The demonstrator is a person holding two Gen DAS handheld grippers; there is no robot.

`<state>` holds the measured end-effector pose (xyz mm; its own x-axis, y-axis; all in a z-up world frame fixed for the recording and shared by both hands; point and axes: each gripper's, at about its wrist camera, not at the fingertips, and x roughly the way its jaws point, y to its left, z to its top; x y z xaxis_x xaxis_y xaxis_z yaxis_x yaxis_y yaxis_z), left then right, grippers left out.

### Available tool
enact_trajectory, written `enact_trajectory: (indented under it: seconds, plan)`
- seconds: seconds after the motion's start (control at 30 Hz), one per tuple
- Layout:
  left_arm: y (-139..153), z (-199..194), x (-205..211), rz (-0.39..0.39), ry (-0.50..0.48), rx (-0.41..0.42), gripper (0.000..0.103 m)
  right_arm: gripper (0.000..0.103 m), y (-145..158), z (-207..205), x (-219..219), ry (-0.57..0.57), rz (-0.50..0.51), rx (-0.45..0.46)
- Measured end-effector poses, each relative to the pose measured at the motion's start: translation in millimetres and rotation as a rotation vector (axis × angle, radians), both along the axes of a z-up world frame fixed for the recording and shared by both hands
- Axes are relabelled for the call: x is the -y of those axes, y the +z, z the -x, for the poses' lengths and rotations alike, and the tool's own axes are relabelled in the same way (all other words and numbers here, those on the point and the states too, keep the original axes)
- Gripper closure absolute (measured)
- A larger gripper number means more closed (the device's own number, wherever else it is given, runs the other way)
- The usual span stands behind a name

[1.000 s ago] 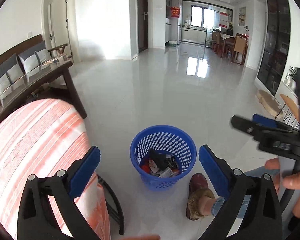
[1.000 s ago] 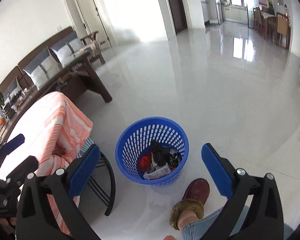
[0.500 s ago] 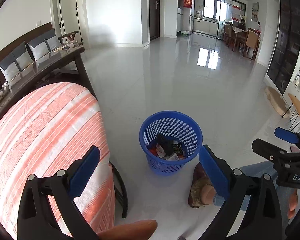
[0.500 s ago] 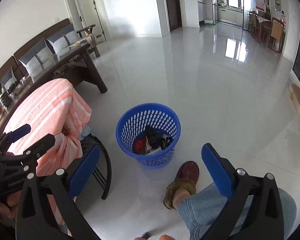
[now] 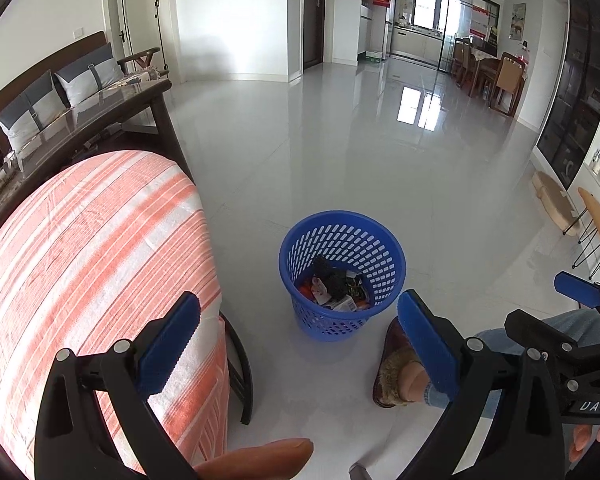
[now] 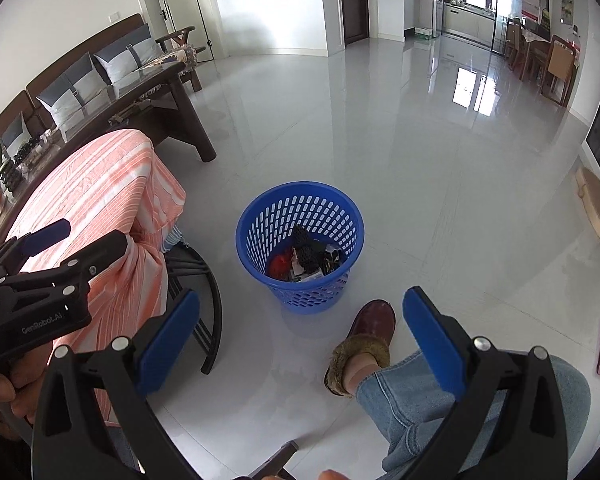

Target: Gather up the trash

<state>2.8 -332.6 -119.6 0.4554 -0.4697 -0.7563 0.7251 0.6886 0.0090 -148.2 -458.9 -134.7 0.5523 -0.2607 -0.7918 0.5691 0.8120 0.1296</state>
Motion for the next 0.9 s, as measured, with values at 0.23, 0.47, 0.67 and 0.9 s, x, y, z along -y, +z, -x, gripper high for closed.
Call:
enact_trajectory:
  seconds: [0.23,0.47,0.67,0.9]
  plan:
    - [-1.6,0.2,2.0,-0.016,-0.008,-0.008,0.005,0.005,2.7,0.7,-2.9,0.004,0.013,-0.001]
    - [-0.8,-0.3,3.9,-0.019,-0.011,-0.018,0.005,0.005,9.7,1.8,-6.8,0.005,0.027,0.008]
    - [-1.5,-0.1,4.8,-0.024,-0.016,-0.016,0.005,0.005,11.8,2.9,-6.0,-0.003,0.029,0.011]
    - [-1.7,2.2,5.2,-0.028,-0.021,-0.013,0.005,0.005,11.2,4.6,-4.5,-0.002,0.029,0.011]
